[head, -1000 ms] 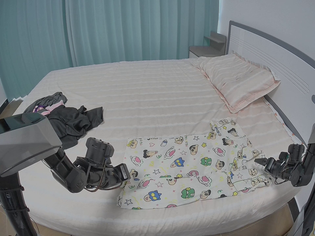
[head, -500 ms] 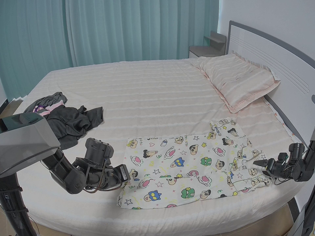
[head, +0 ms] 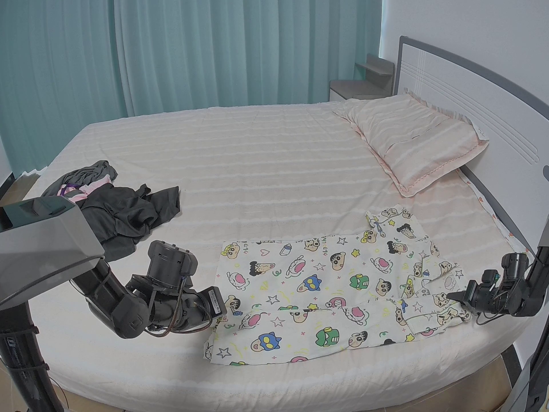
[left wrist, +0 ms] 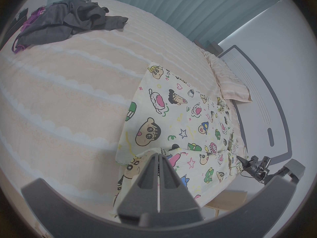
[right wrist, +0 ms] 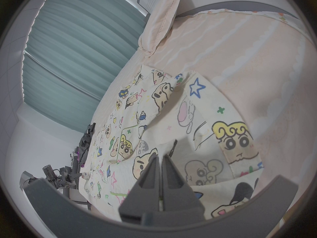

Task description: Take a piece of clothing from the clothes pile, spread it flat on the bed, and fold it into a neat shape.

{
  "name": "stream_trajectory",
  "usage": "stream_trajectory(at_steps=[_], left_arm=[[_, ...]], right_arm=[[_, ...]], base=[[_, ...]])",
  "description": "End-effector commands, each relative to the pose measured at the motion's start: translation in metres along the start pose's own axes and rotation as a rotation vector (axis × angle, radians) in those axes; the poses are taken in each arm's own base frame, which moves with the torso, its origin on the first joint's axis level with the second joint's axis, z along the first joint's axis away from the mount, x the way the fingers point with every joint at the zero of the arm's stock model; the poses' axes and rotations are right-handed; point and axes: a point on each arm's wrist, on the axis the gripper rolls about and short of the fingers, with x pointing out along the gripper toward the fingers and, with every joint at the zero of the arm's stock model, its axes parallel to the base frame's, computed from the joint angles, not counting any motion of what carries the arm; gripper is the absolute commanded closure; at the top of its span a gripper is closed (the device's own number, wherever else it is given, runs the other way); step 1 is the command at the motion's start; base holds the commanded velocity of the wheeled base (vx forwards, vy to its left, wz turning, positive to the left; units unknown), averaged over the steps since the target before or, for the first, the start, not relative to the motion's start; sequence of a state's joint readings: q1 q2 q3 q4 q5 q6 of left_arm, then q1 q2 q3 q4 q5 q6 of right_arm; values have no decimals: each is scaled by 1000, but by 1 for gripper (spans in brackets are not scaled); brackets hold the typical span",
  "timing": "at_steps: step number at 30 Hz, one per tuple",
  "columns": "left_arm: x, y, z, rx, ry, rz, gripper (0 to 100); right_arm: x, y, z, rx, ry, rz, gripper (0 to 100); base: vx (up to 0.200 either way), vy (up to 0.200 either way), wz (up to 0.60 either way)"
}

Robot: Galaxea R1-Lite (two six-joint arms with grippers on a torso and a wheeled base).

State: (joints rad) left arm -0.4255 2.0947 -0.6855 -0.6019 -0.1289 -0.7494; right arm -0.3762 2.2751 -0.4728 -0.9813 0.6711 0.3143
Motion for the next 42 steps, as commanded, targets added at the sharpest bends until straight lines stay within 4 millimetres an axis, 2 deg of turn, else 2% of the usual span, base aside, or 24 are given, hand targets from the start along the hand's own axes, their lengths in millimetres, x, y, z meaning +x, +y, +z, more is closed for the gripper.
stream_trajectory(at_steps=[1, 7, 11, 24, 32, 42], left_arm=[[-1, 0, 0, -1, 0, 1, 100], [-4, 1, -2, -2, 4, 9, 100], [-17, 0, -2, 2, -17, 4, 100], [-64, -8, -4, 4, -25, -7, 100], [-87, -15, -8, -14, 38, 35, 100], [-99, -29, -20, -24, 148, 87, 100]], right_arm=[[-2, -3, 2, 6, -10, -2, 100], [-12, 4, 11, -16, -46, 28, 100], [-22, 14, 16, -39, -73, 53, 100], [-32, 21, 16, -54, -91, 66, 100], [-41, 27, 19, -71, -109, 88, 100], [-51, 36, 16, -86, -118, 107, 100]], base=[[0, 0, 0], [0, 0, 0], [0, 0, 0], [0, 0, 0], [0, 0, 0], [0, 0, 0]])
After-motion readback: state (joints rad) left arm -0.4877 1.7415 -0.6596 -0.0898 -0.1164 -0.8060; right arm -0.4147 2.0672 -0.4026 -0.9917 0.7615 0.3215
